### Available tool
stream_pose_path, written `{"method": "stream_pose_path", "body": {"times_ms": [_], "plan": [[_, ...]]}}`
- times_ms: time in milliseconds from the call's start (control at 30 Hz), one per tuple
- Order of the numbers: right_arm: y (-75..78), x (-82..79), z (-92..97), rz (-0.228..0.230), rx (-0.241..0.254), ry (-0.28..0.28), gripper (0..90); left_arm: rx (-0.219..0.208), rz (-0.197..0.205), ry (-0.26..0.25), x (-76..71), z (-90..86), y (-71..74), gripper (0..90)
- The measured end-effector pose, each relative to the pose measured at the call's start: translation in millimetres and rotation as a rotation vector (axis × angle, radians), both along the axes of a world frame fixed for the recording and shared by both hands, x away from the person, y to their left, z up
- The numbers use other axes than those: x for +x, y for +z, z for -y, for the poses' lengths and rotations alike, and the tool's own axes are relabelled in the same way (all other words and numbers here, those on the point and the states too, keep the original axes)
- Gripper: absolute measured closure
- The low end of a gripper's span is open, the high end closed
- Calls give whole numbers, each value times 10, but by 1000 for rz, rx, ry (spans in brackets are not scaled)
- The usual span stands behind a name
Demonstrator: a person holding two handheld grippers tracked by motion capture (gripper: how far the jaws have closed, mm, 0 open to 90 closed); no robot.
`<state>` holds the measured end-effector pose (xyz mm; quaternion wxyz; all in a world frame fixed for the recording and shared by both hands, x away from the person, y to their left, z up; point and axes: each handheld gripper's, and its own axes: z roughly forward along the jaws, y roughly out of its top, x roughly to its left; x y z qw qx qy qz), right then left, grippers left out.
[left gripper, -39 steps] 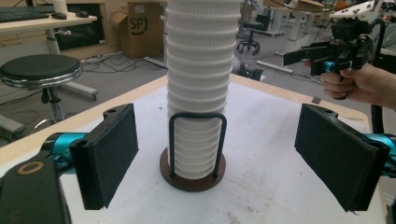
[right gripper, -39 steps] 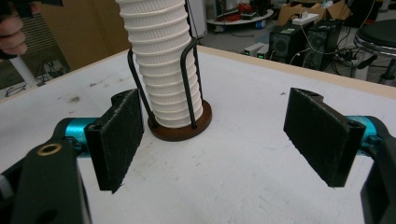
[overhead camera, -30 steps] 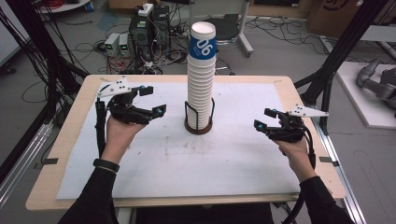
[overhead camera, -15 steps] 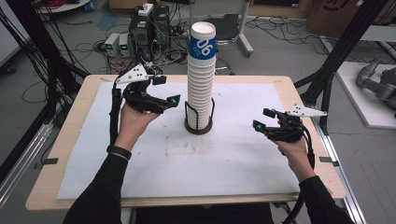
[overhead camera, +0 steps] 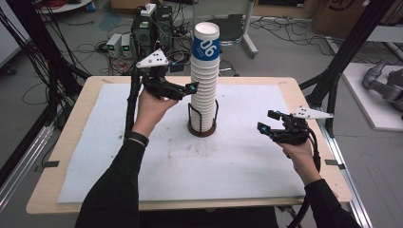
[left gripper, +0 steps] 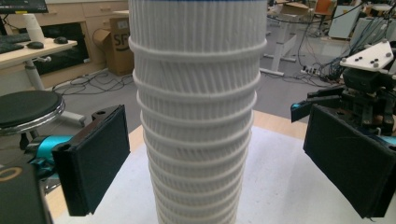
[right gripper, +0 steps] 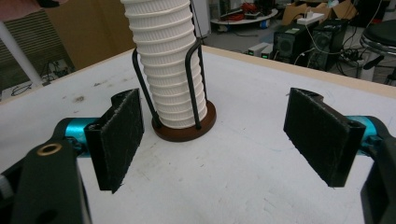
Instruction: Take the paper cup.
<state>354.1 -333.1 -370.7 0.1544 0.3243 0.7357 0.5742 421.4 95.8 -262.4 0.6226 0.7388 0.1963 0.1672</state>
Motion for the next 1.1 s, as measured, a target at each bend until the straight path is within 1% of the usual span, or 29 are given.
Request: {"method": "stream_pose_path", "body": {"times_ms": [67, 133, 167, 200, 233, 367, 500, 533, 700, 767, 833, 867, 900, 967, 1000, 1033, 1100], "plan": [[-2, 3, 2, -1, 2, 3, 206, -3, 5, 2, 38, 34, 16, 70], [-1, 2, 1, -2, 3, 4, 206, -12, 5, -3, 77, 62, 35, 70], [-1, 2, 2, 1, 3, 6, 206, -25, 8, -13, 115, 85, 44, 70], [-1, 2, 2, 1, 3, 6, 206, -25, 8, -13, 115, 85, 44, 70], [1, 3, 3, 6, 4, 8, 206, -29, -2, -21, 159, 106, 46, 70], [-1, 4, 1, 4, 4, 13, 206, -25, -9, -32, 223, 162, 43, 70], [1, -2, -4, 3, 8, 18, 206, -19, -7, -43, 259, 201, 46, 70], [2, -3, -4, 3, 8, 19, 206, -26, -5, -46, 276, 225, 51, 70], [-2, 0, -16, 4, 7, 28, 206, -28, 1, -55, 326, 260, 55, 70], [1, -2, -19, 4, 9, 28, 206, -24, 7, -50, 359, 276, 36, 70], [3, -3, -23, 4, 10, 33, 206, -26, 1, -49, 389, 284, 11, 70], [4, -5, -27, 1, 11, 36, 206, -33, -4, -54, 397, 288, 2, 71], [3, -4, -31, 2, 9, 38, 206, -37, -1, -58, 403, 291, -2, 70], [4, -6, -41, 3, 9, 43, 206, -30, 8, -57, 404, 295, -1, 71], [6, -7, -47, 0, 8, 46, 206, -31, 9, -70, 403, 293, 2, 81], [10, -5, -50, 0, 6, 47, 206, -29, 14, -73, 401, 295, 4, 111], [26, -7, -59, 3, 14, 48, 206, -28, 14, -74, 400, 293, 5, 112]]}}
